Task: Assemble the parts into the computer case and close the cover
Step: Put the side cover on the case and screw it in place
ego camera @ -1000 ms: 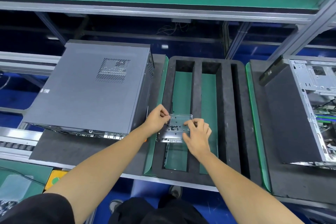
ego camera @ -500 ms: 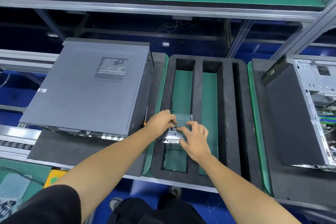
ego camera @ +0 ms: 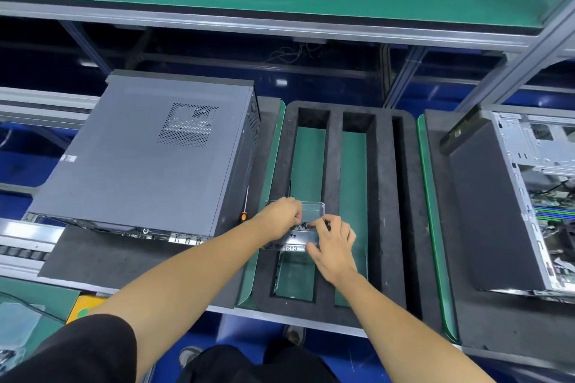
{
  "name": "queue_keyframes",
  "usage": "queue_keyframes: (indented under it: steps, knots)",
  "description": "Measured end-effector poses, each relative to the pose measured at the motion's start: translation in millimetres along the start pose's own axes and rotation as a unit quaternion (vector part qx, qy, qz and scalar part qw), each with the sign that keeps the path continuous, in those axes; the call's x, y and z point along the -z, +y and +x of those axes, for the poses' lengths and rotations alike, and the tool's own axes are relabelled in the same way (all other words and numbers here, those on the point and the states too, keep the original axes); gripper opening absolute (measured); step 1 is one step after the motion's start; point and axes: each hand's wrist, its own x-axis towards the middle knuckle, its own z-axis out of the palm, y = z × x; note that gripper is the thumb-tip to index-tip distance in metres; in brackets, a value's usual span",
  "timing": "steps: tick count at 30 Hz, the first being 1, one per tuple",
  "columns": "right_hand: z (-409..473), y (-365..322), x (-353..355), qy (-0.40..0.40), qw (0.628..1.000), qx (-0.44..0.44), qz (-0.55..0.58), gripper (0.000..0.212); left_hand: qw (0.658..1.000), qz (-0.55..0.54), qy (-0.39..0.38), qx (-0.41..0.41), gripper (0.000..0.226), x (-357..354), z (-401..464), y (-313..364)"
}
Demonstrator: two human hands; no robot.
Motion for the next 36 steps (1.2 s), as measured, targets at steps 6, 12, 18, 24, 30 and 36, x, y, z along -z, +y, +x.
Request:
queue_keyframes:
  steps: [6, 12, 18, 24, 30, 36]
  knots:
    - [1, -2, 2, -0.003, 1.0, -0.008, 0.006, 0.041, 0.996, -0.075, -0.005, 0.043, 0.013, 11, -4, -7]
    - [-2, -2, 0, 0.003, 1.0, -0.011, 0.008, 0.04, 0.998, -0.046, 0.029, 0.036, 0.015, 17, -16, -3]
    - [-3, -2, -3, 0.001, 1.0, -0.017, 0.011, 0.039, 0.999, 0.028, -0.027, 0.006, 0.025, 16, -11, 17]
    - [-5, -1, -3, 0.006, 1.0, -0.021, 0.014, 0.037, 0.997, 0.04, -0.053, 0.034, 0.022, 16, -3, 19]
    - [-5, -1, 2, 0.009, 0.999, -0.023, 0.027, 0.037, 0.996, -0.065, -0.005, 0.058, 0.014, 16, 0, 17]
    - [5, -19, 13, 0.059, 0.996, -0.015, 0.063, 0.039, 0.917, -0.329, 0.188, 0.125, 0.005, -4, -29, 6]
